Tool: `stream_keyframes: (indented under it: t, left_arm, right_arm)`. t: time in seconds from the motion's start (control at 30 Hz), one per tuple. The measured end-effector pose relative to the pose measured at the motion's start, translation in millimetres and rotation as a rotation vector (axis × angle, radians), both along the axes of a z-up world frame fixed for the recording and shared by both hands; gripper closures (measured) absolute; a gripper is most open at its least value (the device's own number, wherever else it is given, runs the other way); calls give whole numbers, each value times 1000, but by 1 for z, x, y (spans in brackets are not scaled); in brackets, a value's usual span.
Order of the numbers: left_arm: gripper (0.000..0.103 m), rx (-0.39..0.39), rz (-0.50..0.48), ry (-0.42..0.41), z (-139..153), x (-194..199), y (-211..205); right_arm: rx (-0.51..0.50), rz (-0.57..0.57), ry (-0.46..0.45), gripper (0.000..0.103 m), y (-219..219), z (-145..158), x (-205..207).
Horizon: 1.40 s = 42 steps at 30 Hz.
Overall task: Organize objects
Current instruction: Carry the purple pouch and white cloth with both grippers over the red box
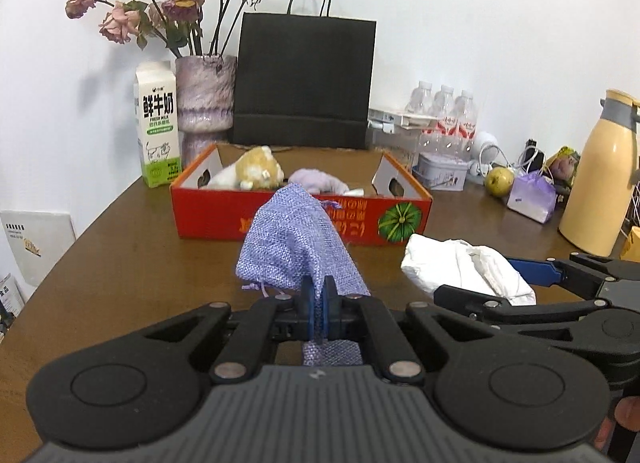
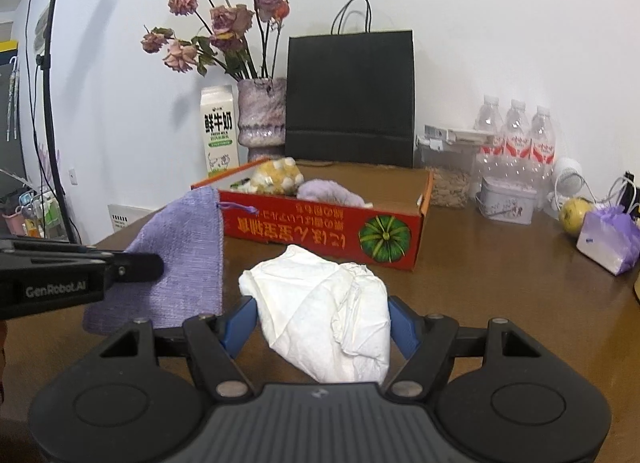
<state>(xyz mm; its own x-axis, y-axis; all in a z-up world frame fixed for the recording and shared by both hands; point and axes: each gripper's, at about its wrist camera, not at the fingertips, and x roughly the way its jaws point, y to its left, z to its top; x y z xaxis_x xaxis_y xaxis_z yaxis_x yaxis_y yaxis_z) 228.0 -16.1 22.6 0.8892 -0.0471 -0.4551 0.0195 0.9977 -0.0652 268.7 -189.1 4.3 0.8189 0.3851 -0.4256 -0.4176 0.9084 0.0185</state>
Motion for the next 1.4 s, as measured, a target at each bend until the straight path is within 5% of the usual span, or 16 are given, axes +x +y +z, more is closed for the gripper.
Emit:
stream_keyframes:
  t: [0.57,1.4]
  left_arm:
    - [99,-56,23,-31,24,73,12]
    - [99,-94,20,-59,21,202,27]
  right_arm:
    - [7,4,-80,34,29,40,62]
    - [36,-12,-82,34,43,32,189]
